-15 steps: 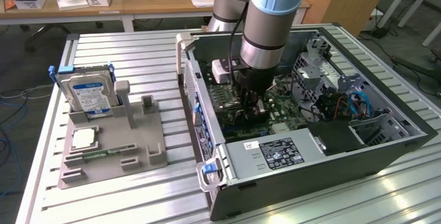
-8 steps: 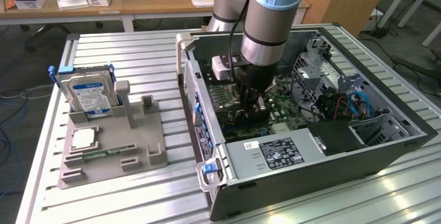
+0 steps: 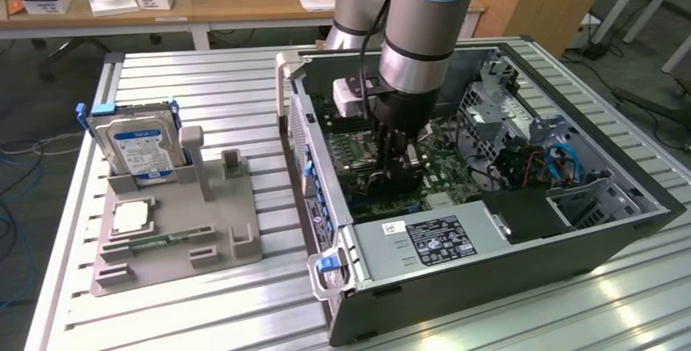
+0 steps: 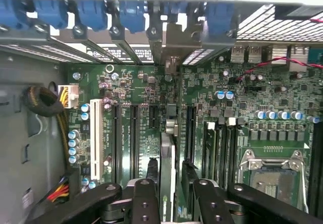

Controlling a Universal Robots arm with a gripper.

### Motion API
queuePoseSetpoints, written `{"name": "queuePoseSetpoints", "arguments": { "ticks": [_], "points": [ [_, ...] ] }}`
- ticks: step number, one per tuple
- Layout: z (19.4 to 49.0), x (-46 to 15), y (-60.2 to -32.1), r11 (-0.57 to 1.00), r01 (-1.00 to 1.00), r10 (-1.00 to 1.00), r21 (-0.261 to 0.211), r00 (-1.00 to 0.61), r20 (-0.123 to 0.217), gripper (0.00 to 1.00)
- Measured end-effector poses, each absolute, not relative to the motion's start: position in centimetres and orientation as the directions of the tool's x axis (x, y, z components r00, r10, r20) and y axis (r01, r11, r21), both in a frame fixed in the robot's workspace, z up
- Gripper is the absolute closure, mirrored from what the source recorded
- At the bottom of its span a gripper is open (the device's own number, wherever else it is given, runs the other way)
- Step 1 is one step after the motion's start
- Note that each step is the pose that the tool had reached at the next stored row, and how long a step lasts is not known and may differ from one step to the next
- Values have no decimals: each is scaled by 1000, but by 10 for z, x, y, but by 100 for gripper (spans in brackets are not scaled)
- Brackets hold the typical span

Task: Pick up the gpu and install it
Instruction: 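Insert the gpu into the slot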

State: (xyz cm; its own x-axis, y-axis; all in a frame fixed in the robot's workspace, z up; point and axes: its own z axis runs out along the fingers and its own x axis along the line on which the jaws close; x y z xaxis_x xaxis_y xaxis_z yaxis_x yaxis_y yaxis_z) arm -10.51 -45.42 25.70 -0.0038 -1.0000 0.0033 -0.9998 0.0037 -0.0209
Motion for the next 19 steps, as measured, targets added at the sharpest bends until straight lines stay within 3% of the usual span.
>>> {"name": "queuePoseSetpoints", "arguments": {
  "ticks": [8, 10, 12, 14, 19],
  "points": [
    [274, -105, -454, 4, -1000, -1000, -24, -4, 2, 67],
    [274, -105, -454, 4, -1000, -1000, -24, -4, 2, 75],
    [274, -105, -454, 4, -1000, -1000, -24, -4, 2, 75],
    [274, -105, -454, 4, -1000, -1000, -24, -4, 1, 87],
    [274, -105, -454, 4, -1000, -1000, -23, -4, 1, 90]
  ]
}}
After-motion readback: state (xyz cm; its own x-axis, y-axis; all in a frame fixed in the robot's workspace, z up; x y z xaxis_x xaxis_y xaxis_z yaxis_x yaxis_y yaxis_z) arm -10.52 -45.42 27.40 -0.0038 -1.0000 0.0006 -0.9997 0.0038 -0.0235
